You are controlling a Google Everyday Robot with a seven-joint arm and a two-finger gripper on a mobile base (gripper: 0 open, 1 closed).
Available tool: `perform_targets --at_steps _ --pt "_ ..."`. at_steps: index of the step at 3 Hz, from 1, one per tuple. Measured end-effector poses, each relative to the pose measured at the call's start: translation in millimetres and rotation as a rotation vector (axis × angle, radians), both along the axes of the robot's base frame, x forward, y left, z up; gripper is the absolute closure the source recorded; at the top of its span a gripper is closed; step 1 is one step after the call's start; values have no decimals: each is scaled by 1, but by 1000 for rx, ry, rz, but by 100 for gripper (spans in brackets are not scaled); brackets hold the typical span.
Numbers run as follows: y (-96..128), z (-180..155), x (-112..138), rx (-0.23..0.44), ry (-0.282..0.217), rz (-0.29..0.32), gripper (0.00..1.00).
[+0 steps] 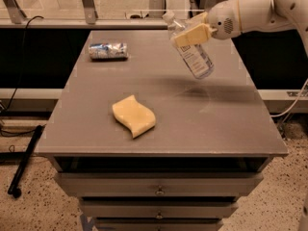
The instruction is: Place blue plastic bottle upright
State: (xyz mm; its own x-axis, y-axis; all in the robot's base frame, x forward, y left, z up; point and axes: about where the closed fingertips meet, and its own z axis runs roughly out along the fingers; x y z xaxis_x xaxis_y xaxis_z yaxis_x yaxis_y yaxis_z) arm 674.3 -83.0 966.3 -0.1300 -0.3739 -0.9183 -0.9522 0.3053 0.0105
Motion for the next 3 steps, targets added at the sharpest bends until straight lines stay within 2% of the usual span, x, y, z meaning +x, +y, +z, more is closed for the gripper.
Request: perform_targets --at_steps 1,2,3 --pt "-9 10 -17 187 -57 53 100" --pt "-19 16 -29 316 -90 73 100" --pt "-30 18 -40 410 -131 91 100"
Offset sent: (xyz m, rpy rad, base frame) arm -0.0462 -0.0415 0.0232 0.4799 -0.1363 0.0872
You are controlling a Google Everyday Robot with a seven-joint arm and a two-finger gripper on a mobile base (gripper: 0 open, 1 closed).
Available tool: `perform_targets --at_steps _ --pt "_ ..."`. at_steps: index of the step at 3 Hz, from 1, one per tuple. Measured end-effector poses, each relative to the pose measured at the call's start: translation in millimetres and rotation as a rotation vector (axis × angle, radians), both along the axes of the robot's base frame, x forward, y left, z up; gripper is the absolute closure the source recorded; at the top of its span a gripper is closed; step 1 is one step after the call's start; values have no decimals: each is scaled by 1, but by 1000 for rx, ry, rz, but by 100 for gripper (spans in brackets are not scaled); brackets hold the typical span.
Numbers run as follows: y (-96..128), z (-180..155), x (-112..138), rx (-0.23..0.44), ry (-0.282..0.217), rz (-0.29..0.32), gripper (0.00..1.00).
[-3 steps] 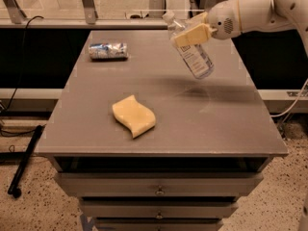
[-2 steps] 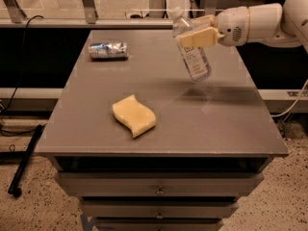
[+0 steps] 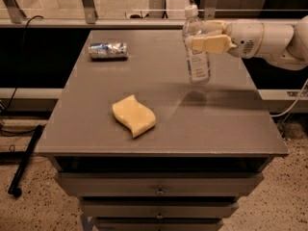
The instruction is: Place blue plastic bottle upright
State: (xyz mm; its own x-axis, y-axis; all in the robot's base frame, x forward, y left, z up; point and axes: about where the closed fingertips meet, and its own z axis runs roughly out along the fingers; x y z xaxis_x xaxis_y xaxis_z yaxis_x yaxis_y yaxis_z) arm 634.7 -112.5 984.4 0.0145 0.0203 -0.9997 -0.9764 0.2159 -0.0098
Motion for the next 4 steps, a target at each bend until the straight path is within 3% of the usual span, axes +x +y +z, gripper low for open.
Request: perform_targets --at_steps 2,3,4 --pt "-7 1 -17 115 -128 46 100" --pt "-5 -4 -21 120 -145 63 100" --pt "-2 -19 -19 111 -110 69 100"
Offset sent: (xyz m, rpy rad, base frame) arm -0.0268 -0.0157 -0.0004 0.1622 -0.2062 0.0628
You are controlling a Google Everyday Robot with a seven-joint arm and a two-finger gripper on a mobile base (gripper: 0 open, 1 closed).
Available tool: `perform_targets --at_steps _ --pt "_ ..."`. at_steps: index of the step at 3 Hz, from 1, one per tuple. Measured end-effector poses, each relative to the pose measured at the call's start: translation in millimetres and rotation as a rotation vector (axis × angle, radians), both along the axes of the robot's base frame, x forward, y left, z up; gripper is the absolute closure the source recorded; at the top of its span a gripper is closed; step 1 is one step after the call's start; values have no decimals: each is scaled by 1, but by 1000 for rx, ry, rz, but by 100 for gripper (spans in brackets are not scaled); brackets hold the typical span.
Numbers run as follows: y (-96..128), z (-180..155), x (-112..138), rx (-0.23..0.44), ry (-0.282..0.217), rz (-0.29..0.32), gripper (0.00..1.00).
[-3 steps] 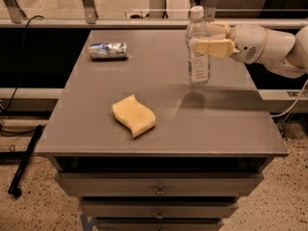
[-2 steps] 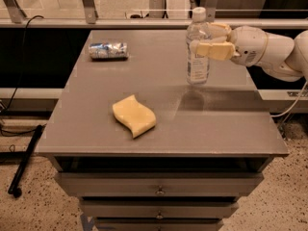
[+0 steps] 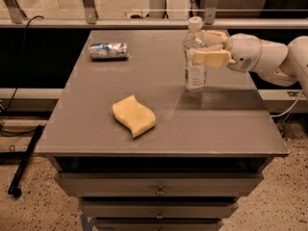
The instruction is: Place blue plastic bottle upright
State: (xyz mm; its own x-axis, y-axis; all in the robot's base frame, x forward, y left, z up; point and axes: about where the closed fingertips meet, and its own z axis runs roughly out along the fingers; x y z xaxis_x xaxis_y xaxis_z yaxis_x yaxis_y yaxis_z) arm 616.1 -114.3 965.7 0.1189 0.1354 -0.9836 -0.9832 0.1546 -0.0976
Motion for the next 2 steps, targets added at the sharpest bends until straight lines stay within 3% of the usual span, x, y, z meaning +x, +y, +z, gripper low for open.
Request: perform_targets --at_steps 1,2 --pt "1 -14 2 -1 32 7 100" --pt "0 -22 3 0 38 16 81"
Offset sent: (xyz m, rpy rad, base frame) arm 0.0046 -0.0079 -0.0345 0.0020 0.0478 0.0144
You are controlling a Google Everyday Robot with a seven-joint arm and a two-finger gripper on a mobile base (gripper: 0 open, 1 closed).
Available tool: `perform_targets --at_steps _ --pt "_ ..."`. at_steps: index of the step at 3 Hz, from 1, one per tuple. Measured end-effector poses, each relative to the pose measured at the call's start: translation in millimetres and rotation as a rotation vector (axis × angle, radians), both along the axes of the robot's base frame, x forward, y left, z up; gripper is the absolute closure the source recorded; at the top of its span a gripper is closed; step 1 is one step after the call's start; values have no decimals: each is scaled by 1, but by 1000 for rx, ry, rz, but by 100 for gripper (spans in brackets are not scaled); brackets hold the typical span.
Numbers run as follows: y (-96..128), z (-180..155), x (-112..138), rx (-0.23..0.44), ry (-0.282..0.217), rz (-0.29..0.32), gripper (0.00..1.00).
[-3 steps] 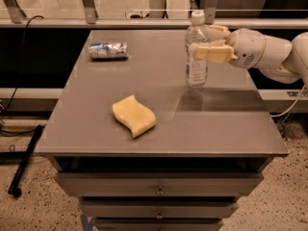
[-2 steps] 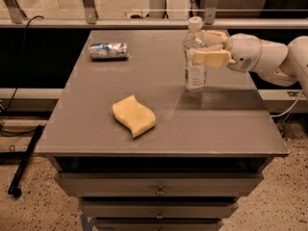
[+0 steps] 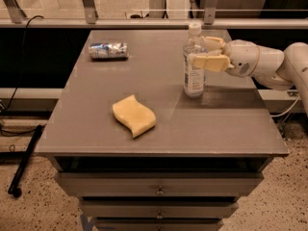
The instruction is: Place blue plastic bottle upright
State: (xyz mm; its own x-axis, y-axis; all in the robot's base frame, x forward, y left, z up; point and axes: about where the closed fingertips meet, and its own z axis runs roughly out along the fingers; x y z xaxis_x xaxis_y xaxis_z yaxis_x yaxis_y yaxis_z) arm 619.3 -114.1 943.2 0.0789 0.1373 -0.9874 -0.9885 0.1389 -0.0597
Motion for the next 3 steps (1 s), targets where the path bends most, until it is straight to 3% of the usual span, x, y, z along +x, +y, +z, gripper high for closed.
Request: perform_targets --at_steps 1,2,3 --pt "-2 -3 -1 1 -4 1 59" --pt "-2 -2 -1 1 -4 0 27" --pt "-2 -2 -1 1 -4 0 4"
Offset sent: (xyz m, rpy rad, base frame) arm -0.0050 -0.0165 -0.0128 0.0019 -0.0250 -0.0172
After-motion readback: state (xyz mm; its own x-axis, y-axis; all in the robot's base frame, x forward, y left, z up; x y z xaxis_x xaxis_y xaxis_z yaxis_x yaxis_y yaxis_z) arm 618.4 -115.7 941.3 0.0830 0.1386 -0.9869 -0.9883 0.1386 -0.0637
